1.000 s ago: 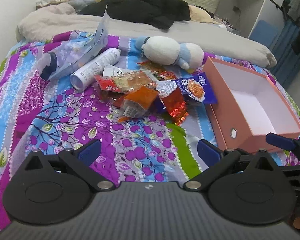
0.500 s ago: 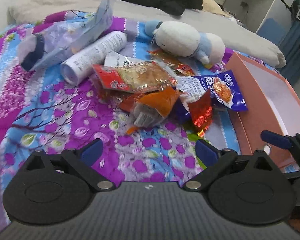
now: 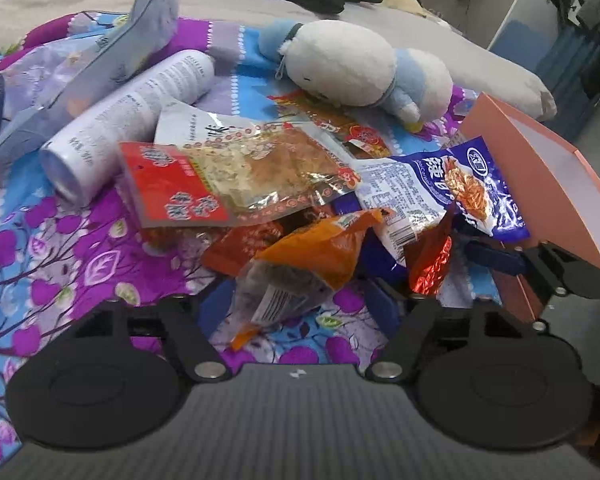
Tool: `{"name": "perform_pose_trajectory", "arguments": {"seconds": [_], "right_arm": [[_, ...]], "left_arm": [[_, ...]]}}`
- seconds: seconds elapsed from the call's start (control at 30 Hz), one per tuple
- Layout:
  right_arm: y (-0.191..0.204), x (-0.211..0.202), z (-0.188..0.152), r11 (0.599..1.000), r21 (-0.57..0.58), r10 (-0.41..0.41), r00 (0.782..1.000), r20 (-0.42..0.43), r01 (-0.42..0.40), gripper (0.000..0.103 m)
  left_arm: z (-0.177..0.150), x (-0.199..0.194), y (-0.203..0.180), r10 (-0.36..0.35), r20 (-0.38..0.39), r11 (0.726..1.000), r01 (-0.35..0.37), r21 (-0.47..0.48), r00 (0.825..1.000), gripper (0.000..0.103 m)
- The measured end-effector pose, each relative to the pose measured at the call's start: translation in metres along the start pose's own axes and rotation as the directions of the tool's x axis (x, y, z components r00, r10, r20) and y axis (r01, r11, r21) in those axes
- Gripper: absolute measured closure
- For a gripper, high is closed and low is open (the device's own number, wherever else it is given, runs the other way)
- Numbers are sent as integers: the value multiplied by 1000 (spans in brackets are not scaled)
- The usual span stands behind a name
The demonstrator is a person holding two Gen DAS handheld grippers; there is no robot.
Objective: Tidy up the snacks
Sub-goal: 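Grasp the orange snack bag with the left gripper while the right gripper grasps the red foil packet, then carry the orange bag and red foil packet over the pink box with both grippers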
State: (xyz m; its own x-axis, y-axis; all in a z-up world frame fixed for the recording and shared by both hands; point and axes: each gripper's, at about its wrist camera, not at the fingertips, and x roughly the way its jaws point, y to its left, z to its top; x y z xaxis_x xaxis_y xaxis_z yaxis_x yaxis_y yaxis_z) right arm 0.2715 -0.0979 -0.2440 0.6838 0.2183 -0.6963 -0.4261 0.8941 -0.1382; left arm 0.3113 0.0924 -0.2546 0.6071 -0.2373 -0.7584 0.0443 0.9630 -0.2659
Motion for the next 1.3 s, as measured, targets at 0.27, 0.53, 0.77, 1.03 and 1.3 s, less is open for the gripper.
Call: {"name": "perform_pose_trajectory", "arguments": {"seconds": [0.27, 0.53, 0.77, 1.03, 1.3], "right_arm": [[1, 13, -1, 1000, -26, 11, 1000, -21, -11, 43], [5, -25, -6, 1000, -12, 24, 1000, -18, -24, 45], [4, -71, -18, 998, 46, 37, 999, -26, -35, 46], [6, -125, -30, 992, 123, 17, 1000, -7, -16, 63], [7, -137, -54, 988, 152, 22, 1000, -16, -19, 73]], "left_arm": [[5, 2, -7, 6, 27, 1000, -5, -11, 1000, 45], [-5, -29, -16, 9, 33, 998, -7, -55, 999, 48], [-30, -74, -29, 33, 32, 995, -30, -91, 999, 49], [-65, -121, -46, 44, 31, 992, -40, -124, 999, 49], [-87, -142, -61, 42, 34, 989, -37, -141, 999, 49]]}}
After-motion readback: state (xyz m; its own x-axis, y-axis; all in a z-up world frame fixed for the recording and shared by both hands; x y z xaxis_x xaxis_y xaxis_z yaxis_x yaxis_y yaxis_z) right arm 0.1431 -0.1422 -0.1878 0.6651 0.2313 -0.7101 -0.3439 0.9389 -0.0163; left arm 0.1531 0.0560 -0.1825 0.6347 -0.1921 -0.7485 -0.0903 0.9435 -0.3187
